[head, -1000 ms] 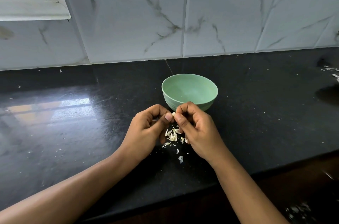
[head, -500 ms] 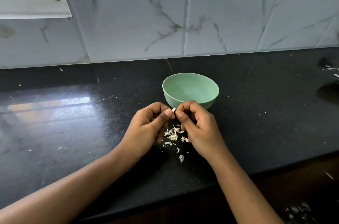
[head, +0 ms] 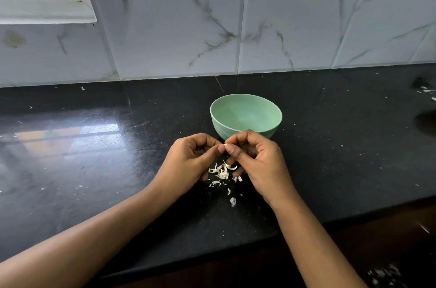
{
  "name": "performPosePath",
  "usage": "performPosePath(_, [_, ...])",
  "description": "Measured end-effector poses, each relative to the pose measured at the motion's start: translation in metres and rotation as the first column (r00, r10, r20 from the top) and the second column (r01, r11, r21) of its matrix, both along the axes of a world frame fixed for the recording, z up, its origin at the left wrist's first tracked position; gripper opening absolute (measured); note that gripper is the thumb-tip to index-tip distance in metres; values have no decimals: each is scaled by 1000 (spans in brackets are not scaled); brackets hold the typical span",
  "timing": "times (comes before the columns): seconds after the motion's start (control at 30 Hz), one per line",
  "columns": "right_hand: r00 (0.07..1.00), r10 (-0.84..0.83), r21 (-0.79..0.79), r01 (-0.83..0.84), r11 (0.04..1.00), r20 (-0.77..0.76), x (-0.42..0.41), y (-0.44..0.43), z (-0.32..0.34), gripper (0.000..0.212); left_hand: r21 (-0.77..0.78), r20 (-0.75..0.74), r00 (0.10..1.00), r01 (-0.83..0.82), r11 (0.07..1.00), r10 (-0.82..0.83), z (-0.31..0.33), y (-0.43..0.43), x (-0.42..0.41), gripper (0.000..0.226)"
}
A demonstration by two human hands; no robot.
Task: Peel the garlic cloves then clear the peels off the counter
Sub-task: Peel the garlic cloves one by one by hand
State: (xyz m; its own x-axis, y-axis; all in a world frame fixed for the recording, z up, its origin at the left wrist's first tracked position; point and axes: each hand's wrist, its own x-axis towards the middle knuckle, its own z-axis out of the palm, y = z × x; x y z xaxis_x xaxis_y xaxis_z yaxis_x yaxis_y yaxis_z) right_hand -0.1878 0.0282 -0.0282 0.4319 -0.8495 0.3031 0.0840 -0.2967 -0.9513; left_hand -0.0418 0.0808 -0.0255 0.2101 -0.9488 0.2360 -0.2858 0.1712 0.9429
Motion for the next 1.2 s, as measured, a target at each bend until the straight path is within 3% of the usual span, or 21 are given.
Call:
performPosePath(0.27, [993,77,204,-95,974,95,-3,1,5,8,21,-139,990,13,1000,-10,7,3,-2,9])
performPosePath(0.6, [988,70,295,-108,949,139,-3,1,6,5,12,-108,993,-48,999,49,10,6,-3,6])
performPosePath(0.8, [989,52,241,-85,967,141,-2,1,5,5,6,-93,994,-62,998,62,11,7,-4,7])
performPosePath(1.2, [981,97,173,-126,977,165,-1,1,4,7,95,-286,958,58,994,-28,10,5,-3,9])
